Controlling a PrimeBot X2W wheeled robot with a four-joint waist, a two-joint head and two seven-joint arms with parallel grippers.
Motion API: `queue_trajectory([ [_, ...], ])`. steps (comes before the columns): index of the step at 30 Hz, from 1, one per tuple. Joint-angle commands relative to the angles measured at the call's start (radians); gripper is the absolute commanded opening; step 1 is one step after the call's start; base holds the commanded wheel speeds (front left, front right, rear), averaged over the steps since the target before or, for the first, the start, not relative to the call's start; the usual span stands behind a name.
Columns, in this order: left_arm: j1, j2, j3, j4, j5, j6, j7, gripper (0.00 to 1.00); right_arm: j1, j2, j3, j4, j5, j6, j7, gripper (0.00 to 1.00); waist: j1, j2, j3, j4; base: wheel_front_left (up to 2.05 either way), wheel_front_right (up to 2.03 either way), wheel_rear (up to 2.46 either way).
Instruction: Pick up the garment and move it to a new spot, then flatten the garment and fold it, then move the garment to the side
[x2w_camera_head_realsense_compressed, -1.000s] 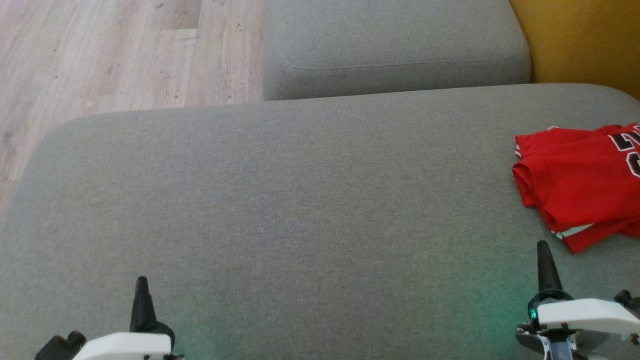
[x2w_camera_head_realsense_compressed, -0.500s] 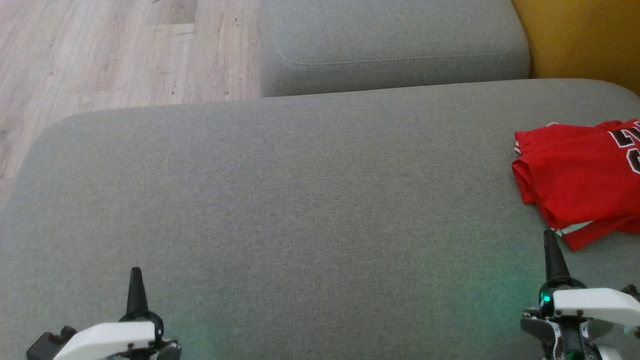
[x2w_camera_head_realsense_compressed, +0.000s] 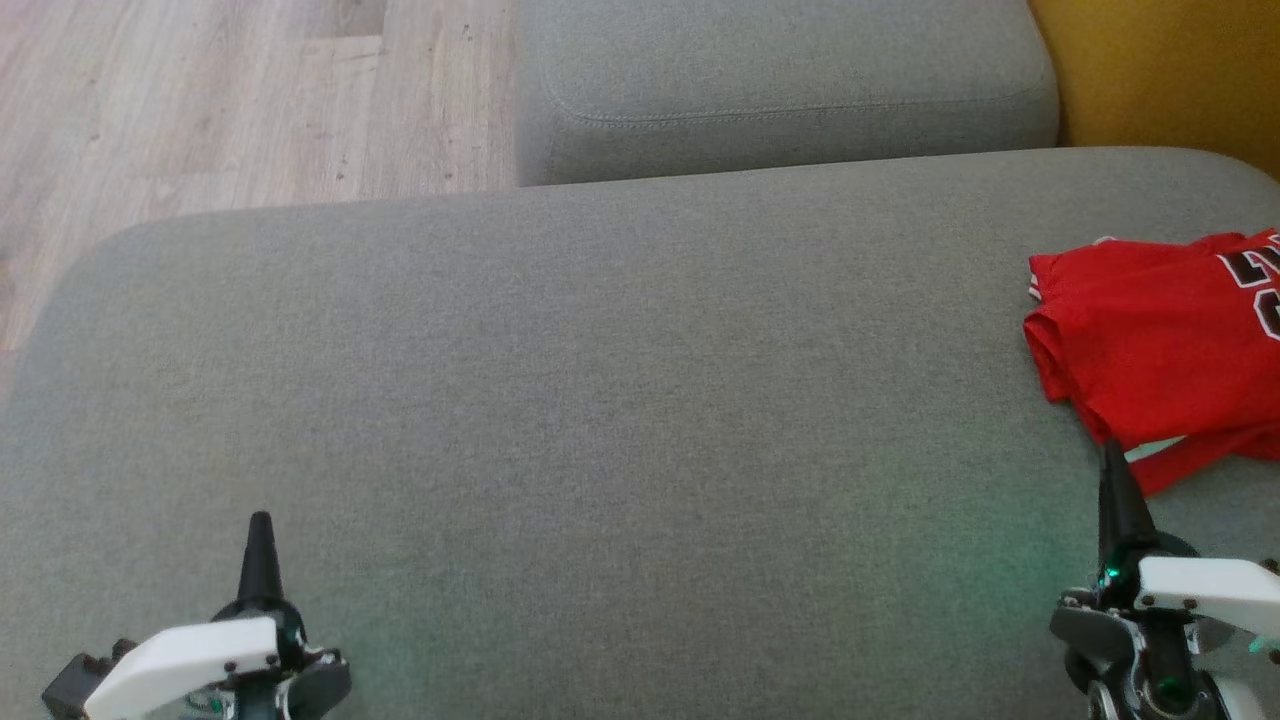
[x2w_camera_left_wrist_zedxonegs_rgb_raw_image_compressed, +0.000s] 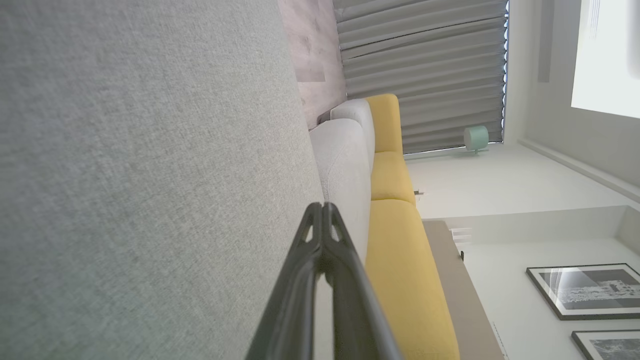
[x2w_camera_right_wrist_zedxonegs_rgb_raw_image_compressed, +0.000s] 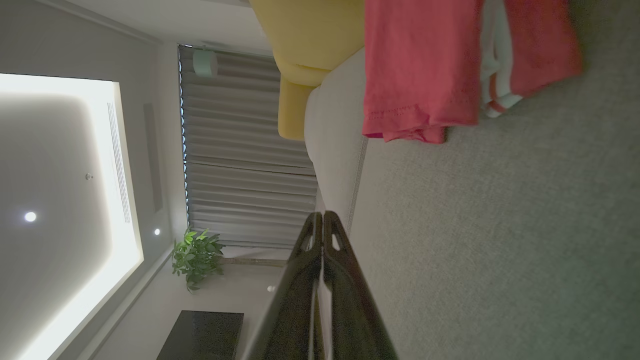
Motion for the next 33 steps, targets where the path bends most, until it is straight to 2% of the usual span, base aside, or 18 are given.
queue_trajectory([
  [1, -0.064, 0.012, 0.043, -0.025, -0.034, -0.012, 0.01, 0.0, -0.056, -0.018, 0.012, -0.034, 0.036, -0.001, 0.009, 0.0, 0.0, 0.0, 0.001, -0.001, 0.0, 0.0, 0.0],
  [13, -0.096, 0.01, 0.069, -0.014, -0.157, -0.027, 0.043, 0.0, -0.082, -0.018, -0.005, -0.034, 0.165, -0.001, 0.042, 0.0, -0.0001, 0.0, 0.01, -0.004, 0.0, 0.0, 0.0],
  [33, -0.097, 0.005, 0.077, -0.013, -0.15, -0.027, 0.05, 0.0, -0.083, -0.012, -0.013, -0.033, 0.159, -0.001, 0.048, 0.0, -0.0001, 0.0, 0.01, -0.004, 0.0, 0.0, 0.0],
])
